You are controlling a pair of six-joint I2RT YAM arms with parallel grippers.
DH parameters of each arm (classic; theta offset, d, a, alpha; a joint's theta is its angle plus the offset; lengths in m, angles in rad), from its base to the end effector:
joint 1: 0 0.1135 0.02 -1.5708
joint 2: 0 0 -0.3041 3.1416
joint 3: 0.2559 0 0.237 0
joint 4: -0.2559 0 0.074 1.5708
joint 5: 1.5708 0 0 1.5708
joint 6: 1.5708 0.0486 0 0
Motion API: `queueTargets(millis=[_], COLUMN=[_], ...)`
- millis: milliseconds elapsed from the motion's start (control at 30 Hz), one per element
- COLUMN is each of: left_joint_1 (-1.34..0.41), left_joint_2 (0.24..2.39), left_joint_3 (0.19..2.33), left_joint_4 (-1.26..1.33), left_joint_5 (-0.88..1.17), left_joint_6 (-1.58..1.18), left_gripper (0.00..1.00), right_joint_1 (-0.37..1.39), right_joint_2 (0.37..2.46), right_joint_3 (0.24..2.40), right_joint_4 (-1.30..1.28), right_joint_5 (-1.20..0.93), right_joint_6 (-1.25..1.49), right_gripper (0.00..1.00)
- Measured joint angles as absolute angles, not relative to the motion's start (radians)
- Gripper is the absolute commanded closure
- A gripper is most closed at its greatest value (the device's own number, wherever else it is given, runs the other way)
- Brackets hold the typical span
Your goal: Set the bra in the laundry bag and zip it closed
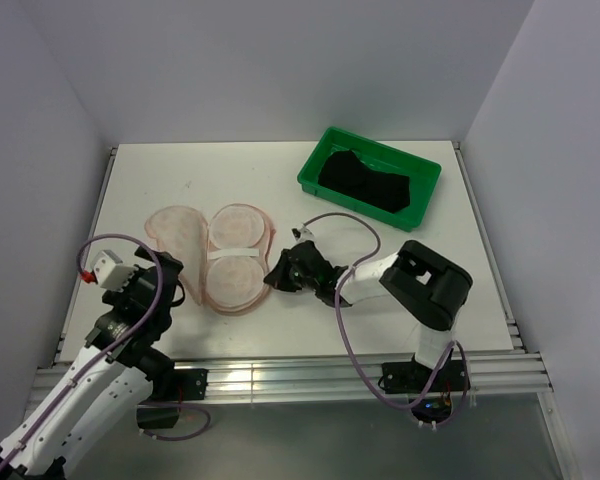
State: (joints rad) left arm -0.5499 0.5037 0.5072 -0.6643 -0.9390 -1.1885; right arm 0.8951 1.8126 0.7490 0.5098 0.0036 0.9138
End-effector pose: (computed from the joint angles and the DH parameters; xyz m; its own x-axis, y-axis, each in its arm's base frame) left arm 0.0749 0.0001 0.2580 0.0224 -0.6564 -0.7541 -0.5730 0.6097 -0.5477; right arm 0.2259 0.2815 0.1730 -0.8172 0.2465 -0.5210 -0.2149 0.7084 0.6723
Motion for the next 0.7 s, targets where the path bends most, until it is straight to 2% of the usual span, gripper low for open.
queueTargets(millis=[300,367,433,467,533,700], left_joint_1=[-0.549,-0.549,-0.549,-0.548,-0.548,-0.548], left_joint_2=[0.461,0.497,0.519,0.527,0.544,0.621], left_joint_3=[0.652,0.680,0.676,0.667,0.642,0.635], left_joint_4=[-0.562,-0.541,-0.505,-0.482,-0.429,-0.328], left_joint_5=[-0.836,-0.792,-0.740,-0.701,-0.609,-0.336], left_joint_6=[-0.978,-0.943,-0.916,-0.900,-0.860,-0.742], left_gripper=[0.01,0.03,0.12,0.16,0.21,0.16], right_joint_1=[0.943,0.952,0.953,0.953,0.949,0.860], right_joint_2=[1.739,1.718,1.701,1.690,1.666,1.514], right_joint_3=[0.688,0.688,0.688,0.688,0.690,0.737], right_joint_4=[0.504,0.489,0.474,0.459,0.414,0.207], right_joint_5=[0.023,0.031,0.039,0.046,0.056,0.052], right_joint_6=[0.944,0.942,0.935,0.929,0.904,0.771], right_gripper=[0.94,0.86,0.69,0.47,0.34,0.33])
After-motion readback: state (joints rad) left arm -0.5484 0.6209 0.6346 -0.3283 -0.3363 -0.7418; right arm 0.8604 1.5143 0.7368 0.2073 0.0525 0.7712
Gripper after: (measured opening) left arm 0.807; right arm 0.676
